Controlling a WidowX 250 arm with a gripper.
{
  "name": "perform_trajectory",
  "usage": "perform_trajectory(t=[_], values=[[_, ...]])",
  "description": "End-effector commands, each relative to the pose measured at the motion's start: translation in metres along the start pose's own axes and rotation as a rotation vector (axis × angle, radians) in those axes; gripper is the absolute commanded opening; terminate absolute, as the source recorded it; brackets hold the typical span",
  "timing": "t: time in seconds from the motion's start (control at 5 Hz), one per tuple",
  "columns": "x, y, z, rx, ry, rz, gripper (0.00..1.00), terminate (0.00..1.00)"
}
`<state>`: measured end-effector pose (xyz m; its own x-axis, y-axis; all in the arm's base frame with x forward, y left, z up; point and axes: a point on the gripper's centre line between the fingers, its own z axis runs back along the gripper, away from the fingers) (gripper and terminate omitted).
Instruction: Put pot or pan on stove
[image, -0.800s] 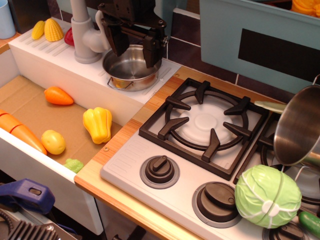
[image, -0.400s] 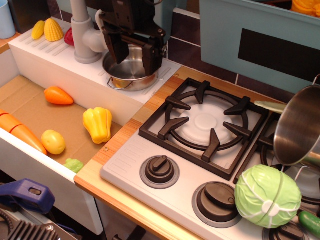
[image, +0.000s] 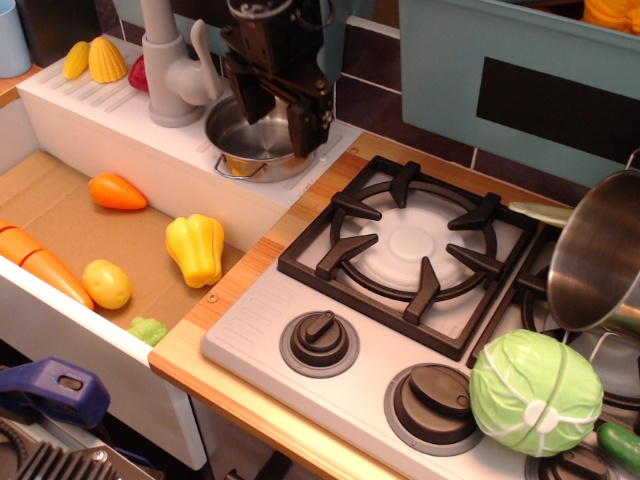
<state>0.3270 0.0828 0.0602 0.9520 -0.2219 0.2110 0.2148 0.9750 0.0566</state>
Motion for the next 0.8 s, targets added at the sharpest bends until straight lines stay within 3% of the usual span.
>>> perform_trajectory(t=[0.0, 0.2, 0.6], values=[[0.021, 0.012, -0.002, 0.008, -0.068, -0.021, 1.00, 0.00], [0.026, 0.016, -0.013, 0.015, -0.081, -0.027, 1.00, 0.00], [0.037, 0.035, -0.038, -0.036, -0.066, -0.007, 1.00, 0.00]])
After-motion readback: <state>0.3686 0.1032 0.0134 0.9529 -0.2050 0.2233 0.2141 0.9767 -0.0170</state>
